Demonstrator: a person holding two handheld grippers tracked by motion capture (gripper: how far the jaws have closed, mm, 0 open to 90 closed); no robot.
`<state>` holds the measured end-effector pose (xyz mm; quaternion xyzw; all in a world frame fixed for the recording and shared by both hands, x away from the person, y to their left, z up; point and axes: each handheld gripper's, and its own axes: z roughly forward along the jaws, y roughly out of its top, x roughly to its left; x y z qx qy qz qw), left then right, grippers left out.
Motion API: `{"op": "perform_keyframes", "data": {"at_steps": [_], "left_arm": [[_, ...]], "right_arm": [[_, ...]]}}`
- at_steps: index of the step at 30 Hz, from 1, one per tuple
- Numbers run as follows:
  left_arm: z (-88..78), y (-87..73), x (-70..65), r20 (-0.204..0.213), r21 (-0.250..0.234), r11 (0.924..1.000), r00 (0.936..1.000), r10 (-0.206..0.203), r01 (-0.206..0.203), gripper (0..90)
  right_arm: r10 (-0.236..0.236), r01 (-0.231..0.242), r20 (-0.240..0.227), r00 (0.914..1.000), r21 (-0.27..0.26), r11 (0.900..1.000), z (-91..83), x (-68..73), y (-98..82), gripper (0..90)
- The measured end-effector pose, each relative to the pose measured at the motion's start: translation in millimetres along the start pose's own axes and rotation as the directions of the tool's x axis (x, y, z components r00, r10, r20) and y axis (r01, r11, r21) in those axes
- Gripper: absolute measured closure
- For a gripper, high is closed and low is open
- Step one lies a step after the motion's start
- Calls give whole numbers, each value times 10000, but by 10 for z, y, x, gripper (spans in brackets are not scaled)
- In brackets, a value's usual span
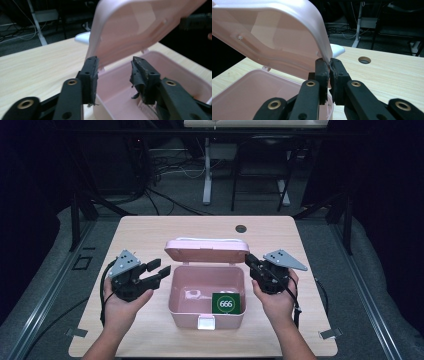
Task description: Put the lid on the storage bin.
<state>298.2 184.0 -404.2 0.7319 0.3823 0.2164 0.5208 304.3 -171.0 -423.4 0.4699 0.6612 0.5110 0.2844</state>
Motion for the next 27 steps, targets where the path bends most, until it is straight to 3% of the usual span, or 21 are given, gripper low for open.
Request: {"op": "perform_keyframes", "data": {"at_steps": [12, 23, 27], "left_arm": [[150, 206, 52, -59, -207, 9998, 10000, 31, -32, 543], [209, 262, 69, -176, -140, 9999, 9998, 94, -97, 690], [207, 273, 69, -155, -81, 9999, 9998, 124, -125, 705]], "right_arm": [[67, -65, -100, 9999, 163, 9998, 31, -37, -38, 831], [211, -206, -133, 9997, 327, 9993, 56, -104, -106, 800], [220, -214, -159, 9996, 367, 9991, 51, -112, -110, 793]]}}
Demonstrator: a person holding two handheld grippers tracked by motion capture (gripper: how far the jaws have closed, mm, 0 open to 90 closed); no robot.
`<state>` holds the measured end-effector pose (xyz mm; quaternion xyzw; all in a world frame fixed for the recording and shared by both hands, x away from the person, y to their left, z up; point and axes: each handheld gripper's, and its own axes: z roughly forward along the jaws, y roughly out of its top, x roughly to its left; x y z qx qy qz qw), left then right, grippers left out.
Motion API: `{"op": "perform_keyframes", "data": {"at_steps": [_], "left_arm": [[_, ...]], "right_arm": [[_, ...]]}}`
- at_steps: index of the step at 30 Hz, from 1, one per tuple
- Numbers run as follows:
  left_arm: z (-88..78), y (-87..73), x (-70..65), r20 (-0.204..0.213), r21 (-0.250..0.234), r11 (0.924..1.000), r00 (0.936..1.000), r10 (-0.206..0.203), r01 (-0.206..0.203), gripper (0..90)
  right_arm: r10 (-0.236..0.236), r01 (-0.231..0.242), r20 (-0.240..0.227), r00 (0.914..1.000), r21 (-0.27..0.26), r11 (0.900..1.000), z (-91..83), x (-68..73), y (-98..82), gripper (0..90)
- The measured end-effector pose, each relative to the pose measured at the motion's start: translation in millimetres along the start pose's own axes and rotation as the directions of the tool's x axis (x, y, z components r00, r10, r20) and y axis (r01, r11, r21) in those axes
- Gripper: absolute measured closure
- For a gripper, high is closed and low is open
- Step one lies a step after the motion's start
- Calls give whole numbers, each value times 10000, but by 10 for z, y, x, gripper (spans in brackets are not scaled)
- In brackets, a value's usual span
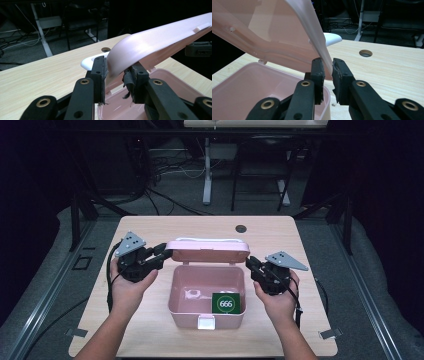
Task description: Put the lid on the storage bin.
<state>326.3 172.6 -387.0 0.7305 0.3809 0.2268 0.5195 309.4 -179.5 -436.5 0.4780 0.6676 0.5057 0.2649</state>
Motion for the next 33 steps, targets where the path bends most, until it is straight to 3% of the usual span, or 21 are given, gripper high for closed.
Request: {"op": "perform_keyframes", "data": {"at_steps": [13, 23, 33], "left_arm": [[-32, 7, -10, 49, -80, 10000, 10000, -11, 12, 729], [-74, -34, -41, 163, -73, 10000, 9999, 38, -37, 700], [-125, -82, -64, 245, -169, 9999, 9997, 19, -15, 664]], "right_arm": [[165, -165, 209, 9996, -11, 9999, -14, -80, -8, 774], [149, -147, 615, 9980, -32, 9999, 9, -161, -12, 677], [361, -375, 612, 9975, 228, 9990, 65, -243, -10, 486]]}}
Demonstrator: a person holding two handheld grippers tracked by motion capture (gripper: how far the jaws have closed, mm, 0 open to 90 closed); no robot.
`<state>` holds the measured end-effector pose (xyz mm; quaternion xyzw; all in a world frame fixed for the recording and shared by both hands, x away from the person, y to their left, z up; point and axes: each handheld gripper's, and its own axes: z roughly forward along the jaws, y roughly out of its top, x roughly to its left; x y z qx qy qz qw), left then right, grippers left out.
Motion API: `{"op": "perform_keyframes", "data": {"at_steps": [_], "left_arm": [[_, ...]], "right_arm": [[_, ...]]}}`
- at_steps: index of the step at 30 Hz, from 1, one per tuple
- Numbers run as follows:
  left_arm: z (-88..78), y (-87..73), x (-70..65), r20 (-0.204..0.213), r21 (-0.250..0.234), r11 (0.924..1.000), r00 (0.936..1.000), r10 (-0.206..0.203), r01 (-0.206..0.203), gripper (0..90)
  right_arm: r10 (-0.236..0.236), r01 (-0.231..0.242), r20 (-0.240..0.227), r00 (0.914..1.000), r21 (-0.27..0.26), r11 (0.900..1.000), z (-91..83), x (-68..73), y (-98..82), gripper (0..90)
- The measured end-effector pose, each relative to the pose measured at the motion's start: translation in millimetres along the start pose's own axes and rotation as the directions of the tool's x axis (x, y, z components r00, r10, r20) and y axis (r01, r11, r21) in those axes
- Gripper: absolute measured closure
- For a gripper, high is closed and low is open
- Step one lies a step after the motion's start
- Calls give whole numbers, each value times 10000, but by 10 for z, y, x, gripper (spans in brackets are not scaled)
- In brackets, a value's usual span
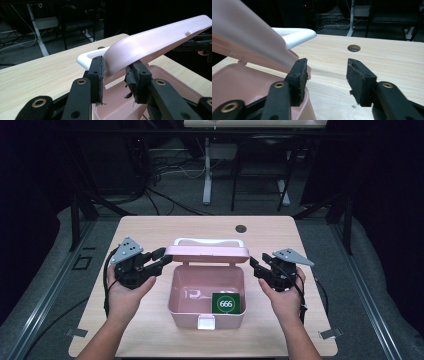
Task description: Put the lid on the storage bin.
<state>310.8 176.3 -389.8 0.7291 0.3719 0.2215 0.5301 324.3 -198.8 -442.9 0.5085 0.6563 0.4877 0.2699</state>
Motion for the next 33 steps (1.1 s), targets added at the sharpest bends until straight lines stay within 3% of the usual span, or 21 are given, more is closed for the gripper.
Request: {"op": "perform_keyframes", "data": {"at_steps": [9, 33], "left_arm": [[-37, -30, -22, 131, 24, 10000, 9999, 64, -64, 641], [-126, -154, -95, 313, 92, 9998, 9994, 174, -177, 637]], "right_arm": [[-311, 308, 349, 9989, 94, 9995, 56, -36, -10, 368], [-231, 224, 339, 9992, 205, 9995, 55, -48, -9, 355]]}}
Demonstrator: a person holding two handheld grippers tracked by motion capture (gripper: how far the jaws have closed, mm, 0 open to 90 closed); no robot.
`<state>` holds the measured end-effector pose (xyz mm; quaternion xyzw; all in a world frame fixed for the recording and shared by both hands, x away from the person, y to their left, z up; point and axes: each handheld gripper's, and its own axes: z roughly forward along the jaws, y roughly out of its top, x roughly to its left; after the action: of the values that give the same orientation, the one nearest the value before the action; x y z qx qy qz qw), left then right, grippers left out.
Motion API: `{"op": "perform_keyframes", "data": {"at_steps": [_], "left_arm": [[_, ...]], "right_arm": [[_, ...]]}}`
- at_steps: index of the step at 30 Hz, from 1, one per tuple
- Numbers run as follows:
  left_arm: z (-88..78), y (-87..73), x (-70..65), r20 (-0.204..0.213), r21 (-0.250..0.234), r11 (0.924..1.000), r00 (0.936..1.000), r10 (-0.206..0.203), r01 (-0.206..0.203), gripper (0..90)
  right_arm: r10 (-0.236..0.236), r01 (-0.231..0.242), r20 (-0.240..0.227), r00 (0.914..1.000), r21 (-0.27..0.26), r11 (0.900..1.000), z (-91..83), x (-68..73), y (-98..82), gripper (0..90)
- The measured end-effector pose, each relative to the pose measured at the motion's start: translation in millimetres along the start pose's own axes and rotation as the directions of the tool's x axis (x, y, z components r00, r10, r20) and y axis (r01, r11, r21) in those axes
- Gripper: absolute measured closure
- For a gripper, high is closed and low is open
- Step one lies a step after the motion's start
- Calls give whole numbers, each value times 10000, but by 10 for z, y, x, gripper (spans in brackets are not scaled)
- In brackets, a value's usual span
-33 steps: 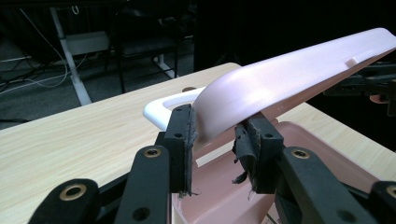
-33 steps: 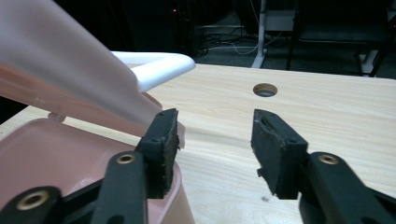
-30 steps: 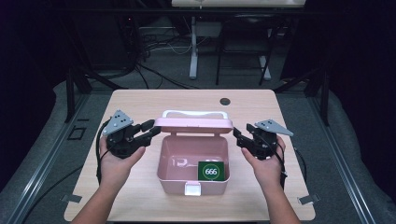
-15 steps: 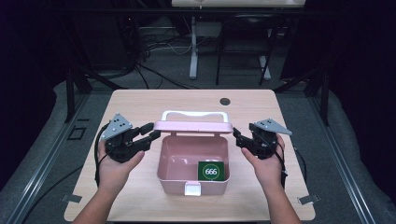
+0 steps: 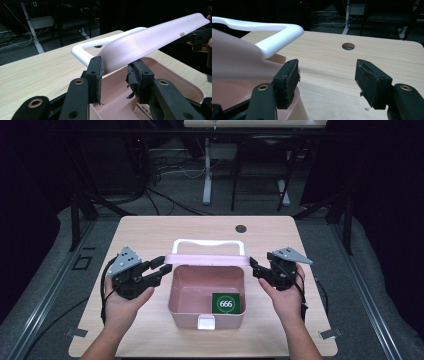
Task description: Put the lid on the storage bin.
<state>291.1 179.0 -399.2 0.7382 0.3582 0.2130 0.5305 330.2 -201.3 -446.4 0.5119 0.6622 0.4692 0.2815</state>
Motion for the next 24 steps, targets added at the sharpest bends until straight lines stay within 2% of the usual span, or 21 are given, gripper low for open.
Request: {"op": "perform_keyframes", "data": {"at_steps": [15, 24], "left_arm": [[-57, -131, -58, 137, 152, 9999, 9999, 11, -13, 623], [-70, -195, -87, 193, 195, 9998, 9998, -23, 19, 571]], "right_arm": [[16, -16, -13, 10000, 25, 10000, 7, -1, -5, 355], [-3, 3, -32, 10000, 96, 10000, 15, -3, -13, 355]]}}
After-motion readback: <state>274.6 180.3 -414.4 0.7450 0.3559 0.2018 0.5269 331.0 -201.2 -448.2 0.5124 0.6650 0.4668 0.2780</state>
